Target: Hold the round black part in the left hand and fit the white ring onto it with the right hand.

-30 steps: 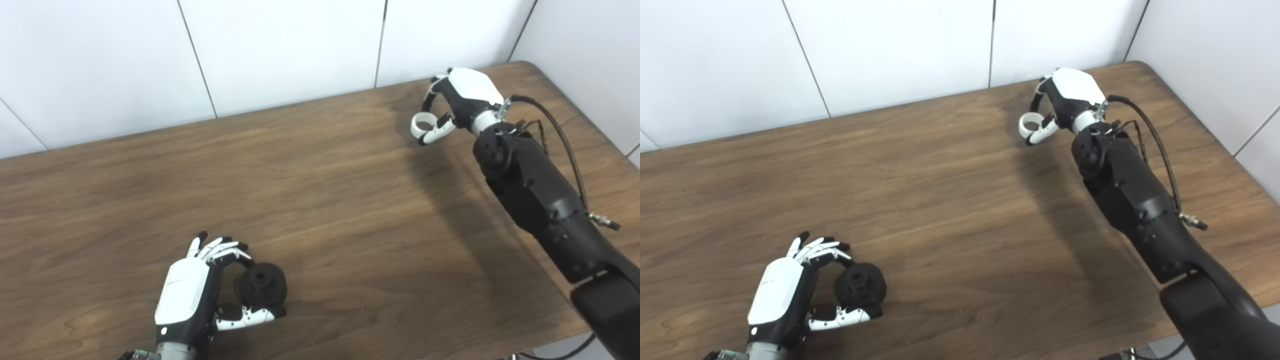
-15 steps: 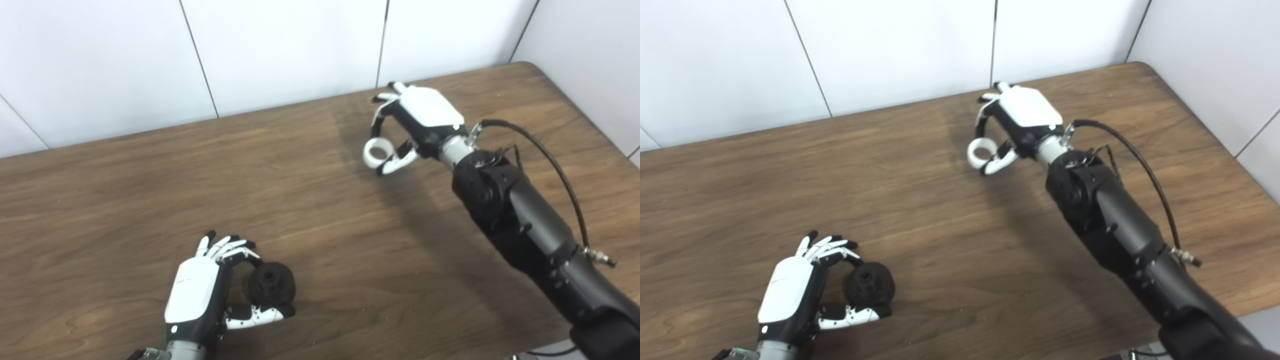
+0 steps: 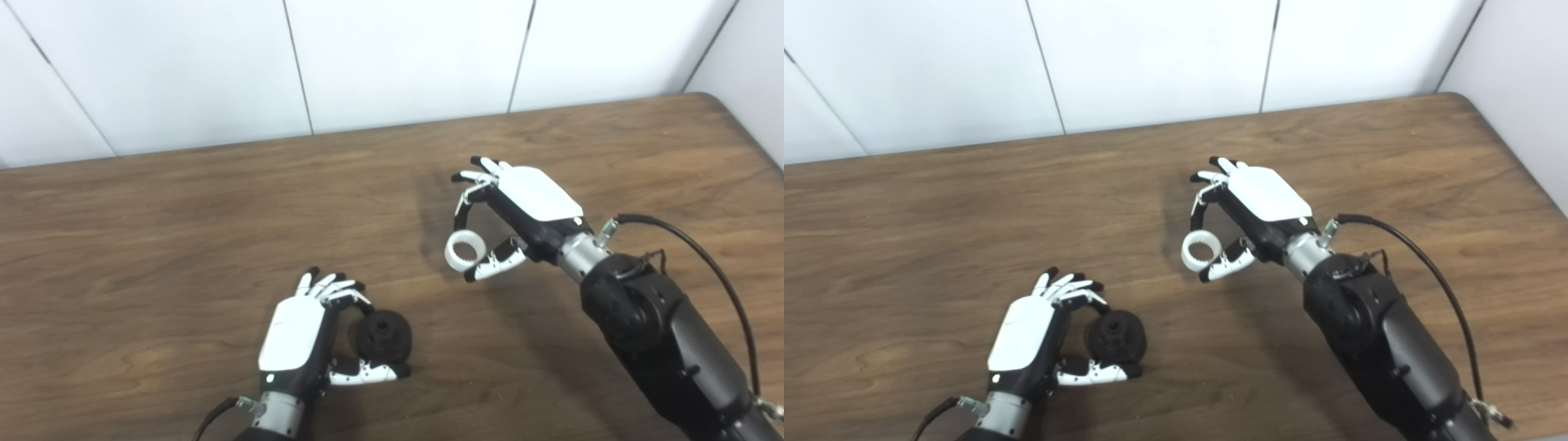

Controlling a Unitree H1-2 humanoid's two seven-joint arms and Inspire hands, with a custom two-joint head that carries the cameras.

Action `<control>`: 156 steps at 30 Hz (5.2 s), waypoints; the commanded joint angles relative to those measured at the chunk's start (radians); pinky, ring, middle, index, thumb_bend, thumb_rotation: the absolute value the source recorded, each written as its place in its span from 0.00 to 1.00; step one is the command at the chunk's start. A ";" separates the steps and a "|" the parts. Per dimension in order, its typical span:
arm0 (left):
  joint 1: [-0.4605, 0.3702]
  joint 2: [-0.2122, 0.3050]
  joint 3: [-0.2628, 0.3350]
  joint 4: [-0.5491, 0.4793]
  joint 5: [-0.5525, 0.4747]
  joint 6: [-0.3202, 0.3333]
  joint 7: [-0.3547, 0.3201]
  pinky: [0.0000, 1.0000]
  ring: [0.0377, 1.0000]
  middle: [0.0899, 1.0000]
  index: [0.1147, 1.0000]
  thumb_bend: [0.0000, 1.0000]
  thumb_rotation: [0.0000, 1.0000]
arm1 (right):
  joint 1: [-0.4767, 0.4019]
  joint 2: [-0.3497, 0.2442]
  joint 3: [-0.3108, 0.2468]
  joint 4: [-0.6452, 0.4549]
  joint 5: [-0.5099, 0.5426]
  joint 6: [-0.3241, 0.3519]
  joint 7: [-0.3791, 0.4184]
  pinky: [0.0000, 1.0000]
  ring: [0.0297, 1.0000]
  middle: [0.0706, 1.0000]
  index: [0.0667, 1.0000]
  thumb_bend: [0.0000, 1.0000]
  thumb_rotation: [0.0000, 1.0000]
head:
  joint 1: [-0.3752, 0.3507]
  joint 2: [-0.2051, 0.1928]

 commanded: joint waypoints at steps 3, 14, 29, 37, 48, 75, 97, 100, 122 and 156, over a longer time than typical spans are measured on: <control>-0.014 -0.012 -0.018 0.016 0.030 0.013 0.007 1.00 0.88 0.76 0.42 0.52 0.05 | -0.003 0.018 0.001 -0.052 -0.005 -0.053 -0.002 1.00 1.00 0.89 0.45 0.52 0.15 | 0.011 0.006; -0.035 -0.032 -0.042 0.052 0.051 0.025 0.031 1.00 0.88 0.76 0.42 0.52 0.05 | 0.009 0.063 0.003 -0.129 -0.012 -0.049 0.084 1.00 1.00 0.90 0.45 0.52 0.15 | 0.060 0.035; -0.055 -0.031 -0.069 0.079 0.061 0.029 0.063 1.00 0.87 0.75 0.42 0.52 0.05 | 0.023 0.081 -0.018 -0.208 0.000 -0.035 0.169 1.00 1.00 0.89 0.45 0.52 0.14 | 0.080 0.071; -0.058 -0.031 -0.076 0.070 0.058 0.037 0.056 1.00 0.87 0.75 0.42 0.52 0.05 | 0.022 0.097 -0.030 -0.242 0.002 -0.024 0.223 1.00 1.00 0.90 0.45 0.52 0.15 | 0.083 0.087; -0.063 -0.039 -0.084 0.054 0.061 0.058 0.038 1.00 0.88 0.75 0.42 0.52 0.05 | 0.025 0.125 -0.019 -0.241 -0.027 -0.043 0.257 1.00 1.00 0.88 0.45 0.52 0.15 | 0.090 0.100; -0.068 -0.049 -0.102 0.038 0.074 0.084 0.029 1.00 0.88 0.75 0.42 0.52 0.05 | 0.020 0.135 0.009 -0.207 -0.032 -0.066 0.258 1.00 1.00 0.88 0.45 0.52 0.14 | 0.102 0.113; -0.068 -0.054 -0.107 0.027 0.072 0.084 0.024 1.00 0.87 0.75 0.42 0.52 0.05 | 0.015 0.153 0.012 -0.174 -0.042 -0.077 0.254 1.00 1.00 0.88 0.45 0.52 0.14 | 0.104 0.118; -0.067 -0.053 -0.108 0.026 0.070 0.085 0.021 1.00 0.88 0.75 0.42 0.52 0.05 | 0.015 0.156 0.014 -0.171 -0.047 -0.081 0.252 1.00 1.00 0.88 0.45 0.52 0.14 | 0.103 0.117; -0.069 -0.061 -0.109 0.024 0.074 0.090 0.016 1.00 0.88 0.75 0.42 0.52 0.05 | 0.017 0.152 0.006 -0.157 -0.043 -0.097 0.260 1.00 1.00 0.87 0.45 0.52 0.14 | 0.112 0.124; -0.069 -0.065 -0.114 0.016 0.083 0.094 0.007 1.00 0.88 0.75 0.42 0.52 0.05 | 0.030 0.162 0.027 -0.147 -0.062 -0.096 0.261 1.00 1.00 0.87 0.45 0.52 0.14 | 0.117 0.130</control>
